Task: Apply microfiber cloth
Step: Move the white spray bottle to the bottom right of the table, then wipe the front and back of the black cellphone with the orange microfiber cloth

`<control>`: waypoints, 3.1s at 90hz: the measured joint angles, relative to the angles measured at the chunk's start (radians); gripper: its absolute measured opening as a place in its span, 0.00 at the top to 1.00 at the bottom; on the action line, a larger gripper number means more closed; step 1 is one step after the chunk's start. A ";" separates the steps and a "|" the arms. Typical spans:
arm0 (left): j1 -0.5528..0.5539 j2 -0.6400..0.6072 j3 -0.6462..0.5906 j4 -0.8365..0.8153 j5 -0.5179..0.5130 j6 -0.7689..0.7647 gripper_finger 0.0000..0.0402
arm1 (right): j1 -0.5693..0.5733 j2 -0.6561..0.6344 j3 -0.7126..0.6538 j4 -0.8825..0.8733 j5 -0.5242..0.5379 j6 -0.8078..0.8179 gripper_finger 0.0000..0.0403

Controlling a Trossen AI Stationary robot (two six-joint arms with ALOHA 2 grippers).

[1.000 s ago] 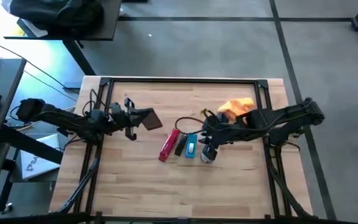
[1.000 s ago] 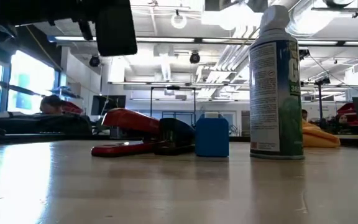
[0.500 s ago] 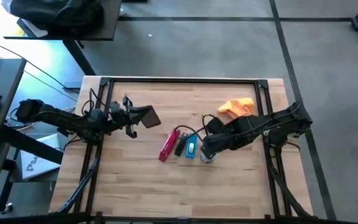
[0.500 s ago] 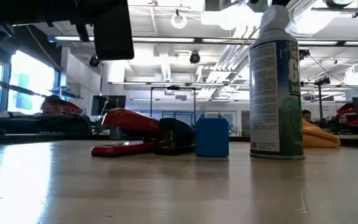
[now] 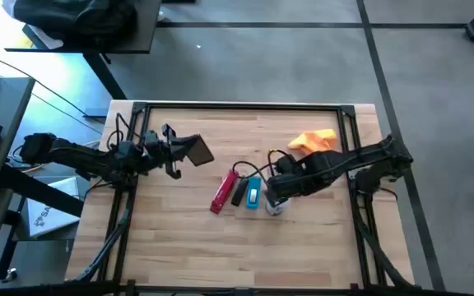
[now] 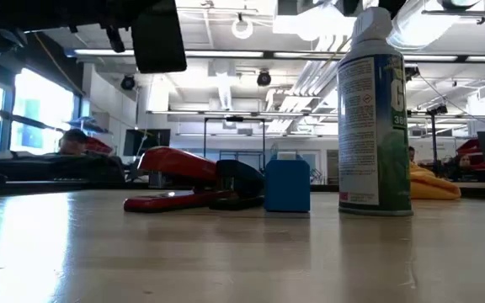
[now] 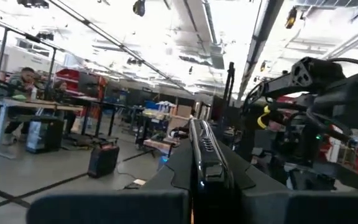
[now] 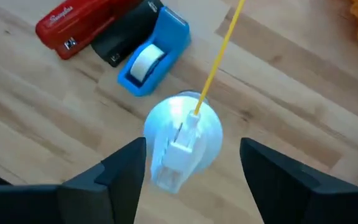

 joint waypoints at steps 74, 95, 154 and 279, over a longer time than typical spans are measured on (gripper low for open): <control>-0.002 0.000 0.001 -0.027 -0.002 -0.049 0.98 | -0.045 0.074 0.002 0.028 -0.122 -0.174 0.84; -0.001 0.000 0.001 -0.026 -0.003 -0.046 0.98 | -0.044 0.049 -0.002 -0.044 -0.172 -0.313 0.93; -0.001 -0.039 0.001 -0.064 -0.033 -0.003 0.98 | 0.327 -0.072 -0.001 -0.071 -0.370 -0.391 0.93; -0.001 -0.039 0.001 -0.066 -0.033 -0.014 0.98 | 0.503 -0.002 0.000 -0.069 -0.210 -0.062 0.61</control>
